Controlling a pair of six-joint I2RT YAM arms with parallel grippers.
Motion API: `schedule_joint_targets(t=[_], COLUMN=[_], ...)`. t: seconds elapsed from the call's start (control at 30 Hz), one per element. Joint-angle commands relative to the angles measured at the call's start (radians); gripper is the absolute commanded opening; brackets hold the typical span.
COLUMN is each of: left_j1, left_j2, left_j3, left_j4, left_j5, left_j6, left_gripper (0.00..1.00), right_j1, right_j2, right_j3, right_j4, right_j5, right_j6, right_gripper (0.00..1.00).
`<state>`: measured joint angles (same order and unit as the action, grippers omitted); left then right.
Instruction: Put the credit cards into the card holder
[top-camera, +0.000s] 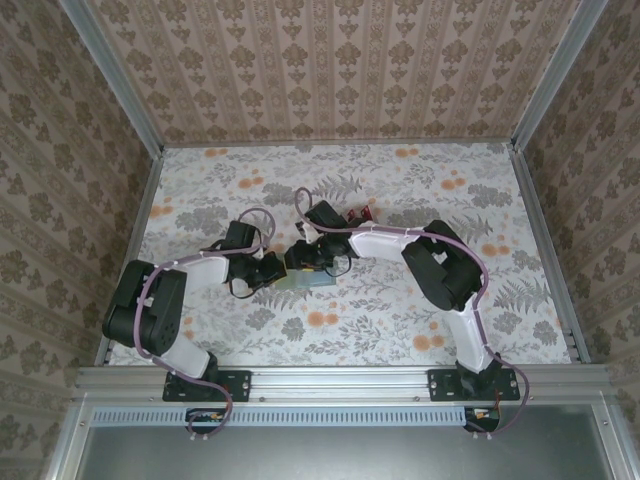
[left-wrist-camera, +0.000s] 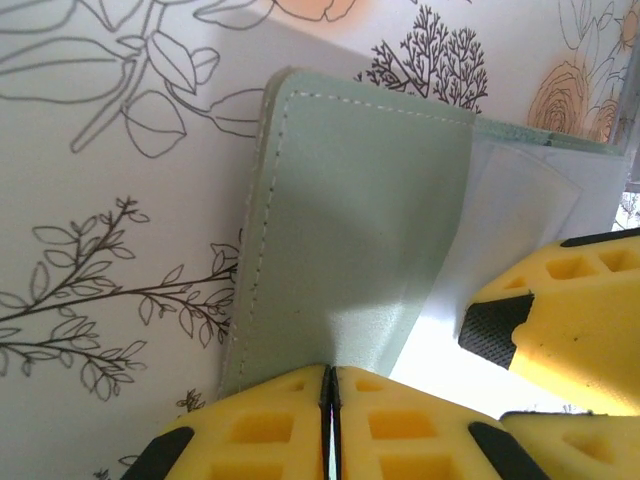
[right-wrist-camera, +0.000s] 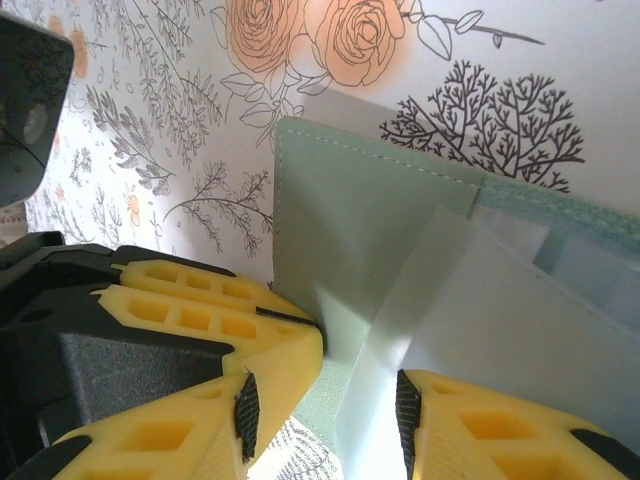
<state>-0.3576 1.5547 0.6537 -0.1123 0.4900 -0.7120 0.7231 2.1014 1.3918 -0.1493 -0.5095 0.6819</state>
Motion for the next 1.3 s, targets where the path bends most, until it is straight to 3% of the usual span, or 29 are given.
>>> schedule_joint_targets(t=[0.0,0.37,0.77,1.27], left_j1=[-0.003,-0.002,-0.004,-0.004], left_j2=[-0.013,-0.008,-0.006,0.002], left_j3=[-0.023,-0.017,-0.019,-0.015], left_j4=[-0.026,-0.029,-0.029,-0.023], left_j5=[-0.004,-0.005,-0.005,-0.004], left_j6=[-0.007,-0.007,-0.009,-0.010], left_gripper=[0.12,0.12,0.12,0.12], right_j1=[-0.017,-0.076,-0.060,-0.055], right_j2=[-0.082,-0.230,-0.162,-0.101], right_j3=[-0.026,-0.112,-0.103,-0.065], right_j4=[0.040,-0.178,-0.183,-0.245], right_j5=[-0.015,0.155,0.126,0.225], right_j6=[0.009,-0.126,-0.122,-0.163], right_gripper=[0.44,0.44,0.44,0.44])
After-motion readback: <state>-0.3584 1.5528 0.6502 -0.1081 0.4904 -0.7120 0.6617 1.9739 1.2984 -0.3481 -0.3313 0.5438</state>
